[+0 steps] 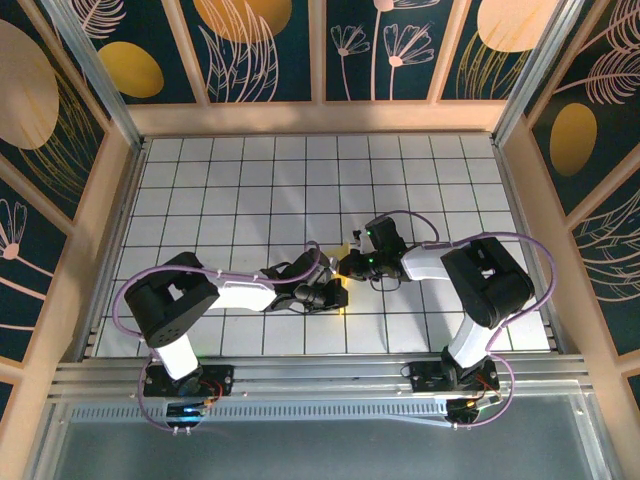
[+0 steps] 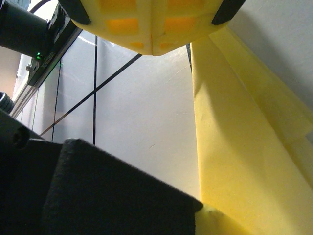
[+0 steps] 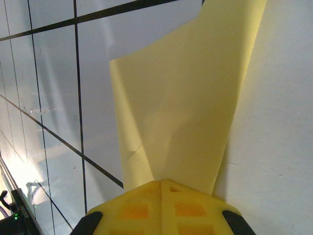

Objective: Fold a paper plane with a square sheet of paper (fold left side to right side)
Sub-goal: Fold the wing for the fifth time at the center of the table.

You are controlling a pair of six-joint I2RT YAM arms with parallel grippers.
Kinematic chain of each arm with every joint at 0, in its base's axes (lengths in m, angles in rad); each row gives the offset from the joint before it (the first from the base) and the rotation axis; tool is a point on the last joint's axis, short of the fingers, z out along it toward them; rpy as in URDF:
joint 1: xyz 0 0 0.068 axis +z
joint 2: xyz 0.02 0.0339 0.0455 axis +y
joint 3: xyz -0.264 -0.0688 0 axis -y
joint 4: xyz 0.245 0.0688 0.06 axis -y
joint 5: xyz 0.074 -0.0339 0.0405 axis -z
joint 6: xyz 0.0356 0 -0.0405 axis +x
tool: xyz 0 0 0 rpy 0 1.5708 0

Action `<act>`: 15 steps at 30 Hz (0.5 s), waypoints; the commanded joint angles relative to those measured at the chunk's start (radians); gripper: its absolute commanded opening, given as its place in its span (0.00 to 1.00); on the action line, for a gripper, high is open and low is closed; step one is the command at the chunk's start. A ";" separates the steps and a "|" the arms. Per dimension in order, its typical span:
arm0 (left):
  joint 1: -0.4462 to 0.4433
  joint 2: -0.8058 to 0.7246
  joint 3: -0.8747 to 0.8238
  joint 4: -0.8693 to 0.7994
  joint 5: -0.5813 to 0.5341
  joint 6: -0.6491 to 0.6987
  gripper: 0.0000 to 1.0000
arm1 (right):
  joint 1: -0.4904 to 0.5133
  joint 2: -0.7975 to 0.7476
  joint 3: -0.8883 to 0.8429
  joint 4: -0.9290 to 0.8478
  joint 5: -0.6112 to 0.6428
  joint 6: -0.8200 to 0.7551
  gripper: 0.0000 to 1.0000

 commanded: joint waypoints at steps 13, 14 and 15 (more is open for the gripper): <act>0.001 0.028 -0.053 0.044 0.040 -0.008 0.00 | 0.024 0.056 -0.020 -0.142 0.087 -0.004 0.00; 0.001 0.028 -0.056 0.047 0.040 -0.010 0.00 | 0.025 0.058 -0.020 -0.145 0.087 -0.005 0.00; 0.001 0.028 -0.059 0.051 0.042 -0.010 0.00 | 0.025 0.057 -0.018 -0.144 0.087 -0.006 0.00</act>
